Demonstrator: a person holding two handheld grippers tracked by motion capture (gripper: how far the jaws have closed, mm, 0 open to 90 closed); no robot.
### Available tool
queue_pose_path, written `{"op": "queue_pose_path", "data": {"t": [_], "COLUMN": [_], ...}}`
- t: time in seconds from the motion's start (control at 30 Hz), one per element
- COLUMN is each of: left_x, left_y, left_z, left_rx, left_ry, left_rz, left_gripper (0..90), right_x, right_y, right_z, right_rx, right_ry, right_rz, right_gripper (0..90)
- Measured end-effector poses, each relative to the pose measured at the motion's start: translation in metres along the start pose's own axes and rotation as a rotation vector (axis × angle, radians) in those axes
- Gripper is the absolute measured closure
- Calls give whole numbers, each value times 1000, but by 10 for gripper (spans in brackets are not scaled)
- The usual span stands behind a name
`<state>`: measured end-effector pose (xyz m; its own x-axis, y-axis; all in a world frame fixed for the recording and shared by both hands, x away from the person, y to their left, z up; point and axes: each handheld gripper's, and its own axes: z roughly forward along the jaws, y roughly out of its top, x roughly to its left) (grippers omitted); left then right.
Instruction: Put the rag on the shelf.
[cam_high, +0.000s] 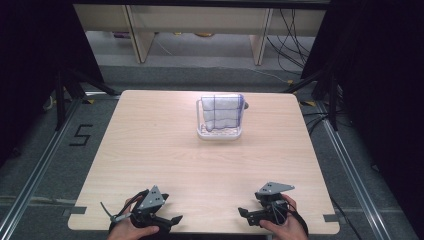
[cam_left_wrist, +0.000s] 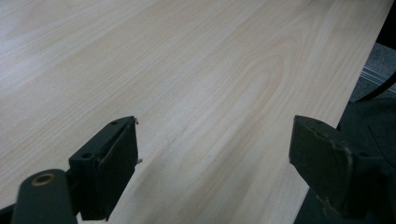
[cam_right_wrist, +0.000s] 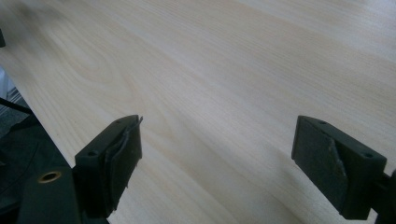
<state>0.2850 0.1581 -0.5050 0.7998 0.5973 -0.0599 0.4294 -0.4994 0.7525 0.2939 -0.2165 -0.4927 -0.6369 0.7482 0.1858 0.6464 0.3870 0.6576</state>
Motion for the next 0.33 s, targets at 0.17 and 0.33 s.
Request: {"op": "queue_pose_path", "data": {"t": [0.17, 0.33], "left_x": [1, 5], "left_y": [0, -1], "left_z": [1, 1], "left_rx": [-16, -3], "left_ry": [-5, 11], "left_rz": [-26, -22], "left_gripper": [154, 155], "right_x": [0, -2], "right_y": [0, 0], "right_z": [2, 0], "right_rx": [-15, 11], "right_ry": [7, 2], "right_rz": [-7, -3], "right_gripper": [167, 167]}}
